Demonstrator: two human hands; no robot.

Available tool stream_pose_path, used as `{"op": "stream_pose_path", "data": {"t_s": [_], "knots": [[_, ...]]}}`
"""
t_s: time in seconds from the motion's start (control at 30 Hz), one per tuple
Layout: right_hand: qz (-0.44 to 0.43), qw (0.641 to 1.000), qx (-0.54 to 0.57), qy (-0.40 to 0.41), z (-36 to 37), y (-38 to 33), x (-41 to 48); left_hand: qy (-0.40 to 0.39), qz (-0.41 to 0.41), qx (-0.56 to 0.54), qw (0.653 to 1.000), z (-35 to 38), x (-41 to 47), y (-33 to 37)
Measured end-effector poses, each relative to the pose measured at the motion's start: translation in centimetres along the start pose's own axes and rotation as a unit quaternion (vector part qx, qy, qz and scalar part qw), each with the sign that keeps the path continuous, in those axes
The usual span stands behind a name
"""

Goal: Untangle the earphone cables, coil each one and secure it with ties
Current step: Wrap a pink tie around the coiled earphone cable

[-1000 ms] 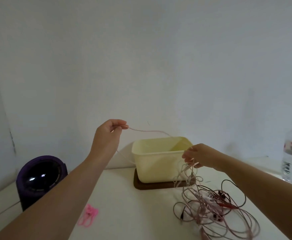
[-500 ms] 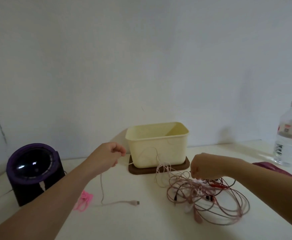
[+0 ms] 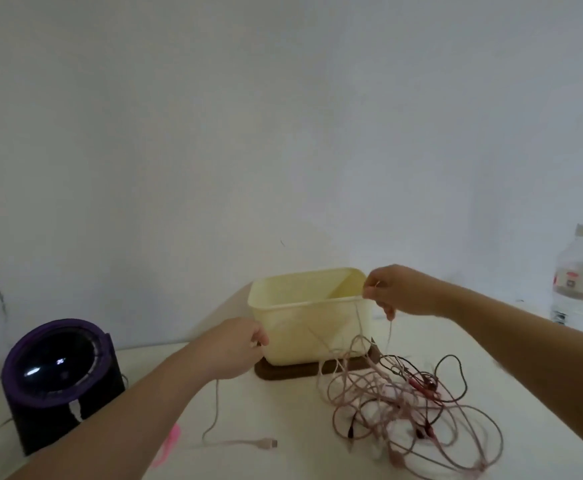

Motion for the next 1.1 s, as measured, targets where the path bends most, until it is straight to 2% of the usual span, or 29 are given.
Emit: {"op": "stream_pose_path", "data": {"t_s": [0.1,0.17,0.27,0.33,0.4,0.5,0.63,0.73,0.83,0.9,0.97,1.03,1.07,1.1], "knots": [[-0.028,0.995,0.051,0.077,-4.7,-3.6,1.1,-0.015,-0.032,0.05,0.998,-1.9,1.4,0.9],[-0.046,0.991,0.047,0.113,-6.9,-5.6,1.9,0.011,-0.03,0.049,0.998,-3.8,2.0,2.3],[-0.085,0.983,0.022,0.158,-9.3,-8.2,2.9,0.072,0.042,-0.137,0.987,-7.4,2.3,5.8],[-0.11,0.974,0.024,0.196,-10.8,-9.5,3.4,0.08,0.091,-0.277,0.953,-9.4,2.5,8.1],[-0.125,0.961,0.028,0.243,-12.3,-10.4,3.5,0.073,0.115,-0.346,0.928,-10.5,3.1,9.7],[-0.134,0.935,0.059,0.324,-14.2,-10.8,3.5,0.07,0.136,-0.321,0.935,-10.6,3.8,10.9],[-0.11,0.869,0.136,0.462,-16.0,-9.3,2.5,0.062,0.119,-0.235,0.963,-8.8,4.8,10.0],[-0.088,0.827,0.222,0.509,-15.8,-7.3,1.8,0.017,0.108,-0.162,0.981,-7.2,5.2,8.2],[-0.049,0.805,0.284,0.518,-14.7,-5.5,1.7,-0.019,0.115,-0.123,0.986,-6.3,5.3,6.8],[-0.016,0.794,0.373,0.48,-13.6,-4.5,2.3,-0.034,0.104,-0.169,0.979,-5.9,5.5,6.0],[0.006,0.742,0.543,0.394,-12.1,-4.4,3.1,-0.051,0.094,-0.272,0.956,-5.7,5.5,5.5],[0.021,0.661,0.682,0.313,-10.4,-5.1,3.4,-0.059,0.095,-0.378,0.919,-5.6,5.6,5.4],[0.021,0.641,0.712,0.286,-9.7,-5.3,3.4,-0.059,0.095,-0.418,0.902,-5.7,5.6,5.4],[0.012,0.636,0.726,0.262,-9.2,-5.6,3.5,-0.057,0.093,-0.447,0.888,-5.7,5.6,5.5]]}}
Point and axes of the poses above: each hand's wrist, its own x-axis towards the middle knuckle, its own z-axis out of the palm, y = z × x, the point moved 5 cm from there along x, towards the middle knuckle, and after that the axes turned 4 degrees about -z, right-handed, at the moved point
